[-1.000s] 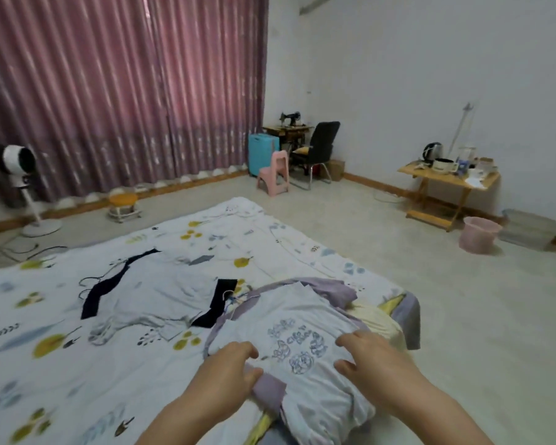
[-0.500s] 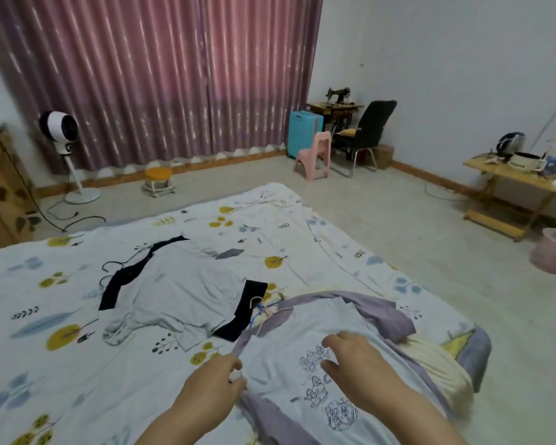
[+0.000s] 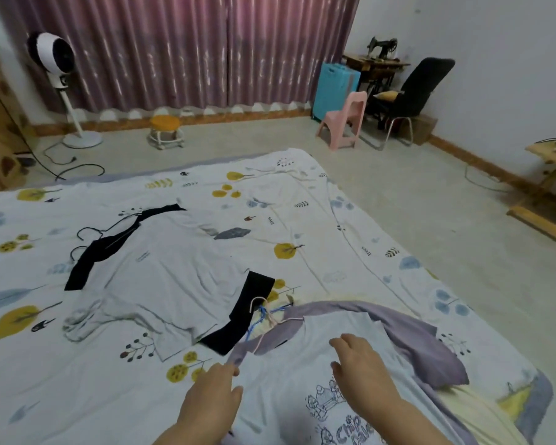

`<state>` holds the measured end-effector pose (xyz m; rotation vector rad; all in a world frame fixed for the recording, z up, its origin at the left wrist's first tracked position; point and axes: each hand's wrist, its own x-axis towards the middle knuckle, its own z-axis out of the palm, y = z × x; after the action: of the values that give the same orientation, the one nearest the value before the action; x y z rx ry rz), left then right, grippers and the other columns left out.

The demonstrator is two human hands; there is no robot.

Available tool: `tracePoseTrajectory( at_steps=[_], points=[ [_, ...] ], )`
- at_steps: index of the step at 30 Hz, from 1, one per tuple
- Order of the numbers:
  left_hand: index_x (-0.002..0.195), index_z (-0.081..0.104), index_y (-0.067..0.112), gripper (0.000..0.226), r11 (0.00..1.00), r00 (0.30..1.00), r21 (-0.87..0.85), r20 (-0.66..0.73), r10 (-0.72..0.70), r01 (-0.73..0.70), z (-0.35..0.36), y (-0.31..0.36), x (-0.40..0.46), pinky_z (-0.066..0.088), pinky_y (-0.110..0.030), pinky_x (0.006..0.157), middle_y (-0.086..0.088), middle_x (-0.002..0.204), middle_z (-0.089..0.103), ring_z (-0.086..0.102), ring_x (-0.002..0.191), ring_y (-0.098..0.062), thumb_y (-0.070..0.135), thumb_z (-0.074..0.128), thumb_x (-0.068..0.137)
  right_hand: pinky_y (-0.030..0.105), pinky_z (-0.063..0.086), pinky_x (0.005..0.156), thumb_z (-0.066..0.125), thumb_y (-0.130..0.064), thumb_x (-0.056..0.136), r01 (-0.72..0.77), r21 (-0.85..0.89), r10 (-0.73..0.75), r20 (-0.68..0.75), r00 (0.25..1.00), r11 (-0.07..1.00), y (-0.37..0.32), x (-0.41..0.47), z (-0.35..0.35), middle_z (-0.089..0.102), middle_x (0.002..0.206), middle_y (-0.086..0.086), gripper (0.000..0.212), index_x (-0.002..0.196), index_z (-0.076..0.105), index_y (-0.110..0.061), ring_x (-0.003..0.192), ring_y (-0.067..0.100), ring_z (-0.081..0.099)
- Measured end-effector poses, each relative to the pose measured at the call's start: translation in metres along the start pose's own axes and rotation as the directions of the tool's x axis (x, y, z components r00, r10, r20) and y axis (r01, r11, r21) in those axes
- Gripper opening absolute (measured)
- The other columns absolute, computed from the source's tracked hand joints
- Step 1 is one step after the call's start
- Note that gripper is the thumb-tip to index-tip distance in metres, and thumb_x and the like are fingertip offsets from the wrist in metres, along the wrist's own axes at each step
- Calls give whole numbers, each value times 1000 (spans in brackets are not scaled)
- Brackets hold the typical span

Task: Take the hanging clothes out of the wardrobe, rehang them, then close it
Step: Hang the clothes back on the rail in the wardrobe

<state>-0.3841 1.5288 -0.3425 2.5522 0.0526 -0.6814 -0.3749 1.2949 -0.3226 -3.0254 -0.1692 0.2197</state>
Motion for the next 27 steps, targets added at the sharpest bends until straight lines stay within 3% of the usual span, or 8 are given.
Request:
tracePoseTrajectory(
  at_steps=[3, 12, 14, 15, 17, 19, 23, 27],
  points=[
    [125, 41, 22, 29, 997, 997, 15, -15, -78, 78, 24, -6, 37, 38, -26, 82, 0, 113, 45, 47, 114, -17, 30, 39, 97, 27, 50, 42, 93, -22, 28, 36, -66, -36, -12, 999, 997, 21, 45, 34, 65, 73, 5, 54, 77, 71, -13, 59, 22, 65],
    [137, 29, 23, 45, 973, 964, 85, -180, -198, 216, 95, -21, 142, 35, -23, 101, 5, 140, 33, 34, 129, -12, 38, 40, 96, 35, 53, 48, 91, -10, 13, 106, -201, -78, 146, 986, 974, 75, 182, 147, 69, 93, 19, 90, 99, 65, -6, 75, 34, 70],
    [144, 18, 21, 62, 963, 948, 73, -208, -239, 259, 108, -28, 164, 29, -23, 107, 4, 150, 22, 26, 137, -12, 45, 44, 93, 44, 56, 60, 92, -12, 28, 119, -237, -80, 165, 983, 964, 78, 205, 159, 65, 112, 25, 88, 111, 65, 0, 95, 40, 67],
    [147, 12, 19, 71, 957, 943, 78, -213, -256, 278, 114, -32, 173, 25, -22, 110, 3, 154, 16, 22, 140, -12, 50, 45, 91, 50, 53, 78, 88, -15, 49, 117, -233, -69, 205, 976, 965, 79, 214, 162, 51, 132, 28, 88, 127, 53, 3, 115, 42, 56],
    [148, 3, 18, 86, 952, 941, 95, -210, -266, 290, 125, -39, 189, 22, -22, 112, 3, 156, 9, 16, 142, -11, 59, 46, 86, 50, 22, 112, 54, -21, 89, 159, -257, -95, 245, 965, 953, 86, 231, 176, 2, 157, 16, 80, 149, 4, -5, 145, 33, 11],
    [148, 0, 18, 93, 951, 942, 86, -190, -277, 297, 134, -44, 201, 25, -23, 110, 3, 155, 10, 19, 141, -11, 63, 49, 83, 48, 3, 116, 40, -26, 96, 184, -254, -82, 366, 927, 950, 92, 245, 185, -19, 157, 4, 78, 147, -17, -13, 146, 24, -11],
    [147, 6, 18, 86, 941, 942, 144, -187, -279, 307, 147, -46, 214, 32, -23, 101, 6, 144, 28, 31, 133, -11, 62, 46, 85, 54, -1, 114, 56, -41, 84, 195, -180, -94, 457, 884, 964, 101, 262, 193, 0, 159, -5, 96, 149, -13, -22, 146, 16, -3],
    [125, 37, 21, 47, 948, 941, 57, -148, -303, 314, 146, -45, 220, 39, -24, 91, 6, 116, 51, 50, 115, -12, 51, 47, 90, 50, 13, 112, 58, -47, 82, 242, -229, -144, 375, 916, 943, 101, 264, 190, 42, 137, -2, 73, 138, 25, -16, 131, 19, 34]
  ],
)
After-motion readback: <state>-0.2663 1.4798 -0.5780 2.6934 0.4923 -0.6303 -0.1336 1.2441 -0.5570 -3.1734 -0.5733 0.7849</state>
